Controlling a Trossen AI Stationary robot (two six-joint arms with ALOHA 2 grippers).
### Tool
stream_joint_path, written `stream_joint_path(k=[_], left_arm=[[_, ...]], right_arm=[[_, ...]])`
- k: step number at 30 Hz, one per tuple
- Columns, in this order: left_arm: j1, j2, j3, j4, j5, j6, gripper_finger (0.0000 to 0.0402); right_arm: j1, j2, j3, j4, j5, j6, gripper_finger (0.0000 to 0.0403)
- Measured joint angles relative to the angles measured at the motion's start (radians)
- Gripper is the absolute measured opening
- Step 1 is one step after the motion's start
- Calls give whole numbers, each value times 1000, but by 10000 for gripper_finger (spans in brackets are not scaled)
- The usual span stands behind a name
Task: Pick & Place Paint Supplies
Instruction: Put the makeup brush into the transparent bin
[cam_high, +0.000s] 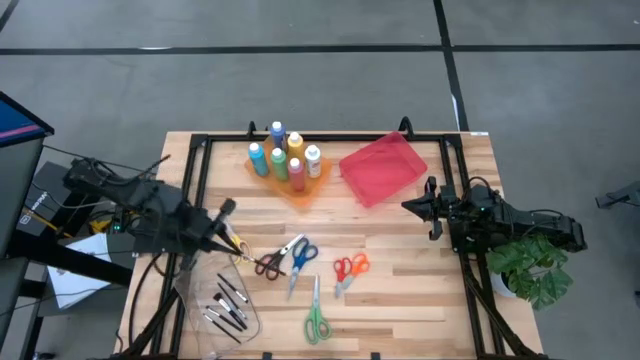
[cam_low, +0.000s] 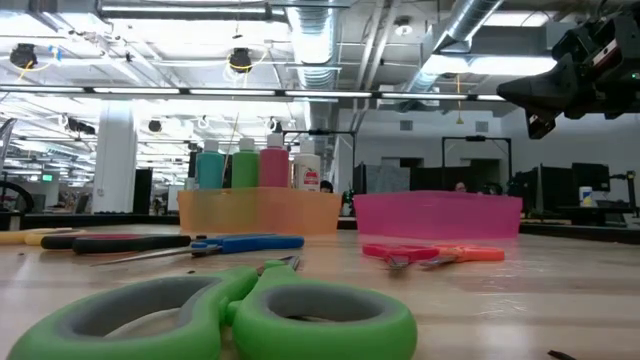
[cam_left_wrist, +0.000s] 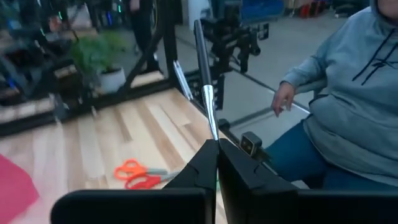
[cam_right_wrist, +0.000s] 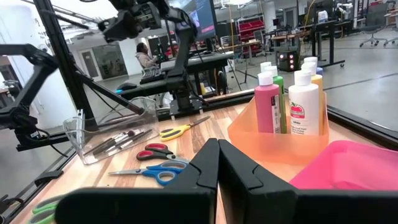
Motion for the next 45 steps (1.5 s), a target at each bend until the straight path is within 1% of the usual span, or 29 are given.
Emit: stream_joint_path(k=[2,5,12,16,21,24,28,30,39,45], left_arm=[[-3,-62,-40,5,-1,15,0],[-3,-114,-78,17,12,17,0],[-3,-126,-117,10,130,115,0],[-3,-126,-146,-91,179,178,0],[-4,-117,-167,-255,192,171,1],[-19,-118,-178,-257,193,148,1],[-68,-118,-179,-307,194,146,1],[-99,-118,-180,-305,193,146,1],[-300,-99,-180,-305,193,144,1],[-385,-24,-179,-299,133,121,1]], right_arm=[[0,0,0,0,0,0,0],[0,0,0,0,0,0,0],[0,0,0,0,0,0,0],[0,0,0,0,0,0,0],[0,0,0,0,0,0,0],[0,0,0,0,0,0,0],[0,0,0,0,0,0,0],[0,0,0,0,0,0,0],[0,0,0,0,0,0,0],[0,0,0,0,0,0,0]])
